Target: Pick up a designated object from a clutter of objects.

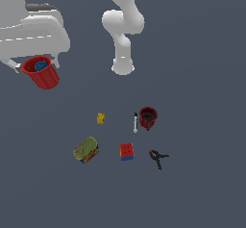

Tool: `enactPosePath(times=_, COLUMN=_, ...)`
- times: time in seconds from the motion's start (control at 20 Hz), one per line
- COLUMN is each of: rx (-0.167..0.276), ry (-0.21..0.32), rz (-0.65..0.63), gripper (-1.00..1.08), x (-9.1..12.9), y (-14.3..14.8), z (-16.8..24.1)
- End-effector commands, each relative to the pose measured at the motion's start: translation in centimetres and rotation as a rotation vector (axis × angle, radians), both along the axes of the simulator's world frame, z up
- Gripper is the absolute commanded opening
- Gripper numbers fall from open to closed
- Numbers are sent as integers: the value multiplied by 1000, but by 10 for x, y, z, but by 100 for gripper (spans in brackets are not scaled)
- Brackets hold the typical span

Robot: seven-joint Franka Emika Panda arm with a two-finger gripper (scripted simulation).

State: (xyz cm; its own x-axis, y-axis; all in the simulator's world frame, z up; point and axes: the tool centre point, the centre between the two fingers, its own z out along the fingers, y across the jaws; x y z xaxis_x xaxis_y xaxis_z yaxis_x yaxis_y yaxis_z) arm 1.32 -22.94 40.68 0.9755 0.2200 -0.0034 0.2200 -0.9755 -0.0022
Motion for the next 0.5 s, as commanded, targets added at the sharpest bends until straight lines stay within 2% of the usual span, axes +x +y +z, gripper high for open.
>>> enactPosePath(times=0.0, rx=-1, ry=-2, rz=0, gripper=-100, x=2, y=1, z=4)
enactPosePath(times=0.45, rx=-1, ry=-2, rz=0, gripper=-100, x=9, y=3, z=18)
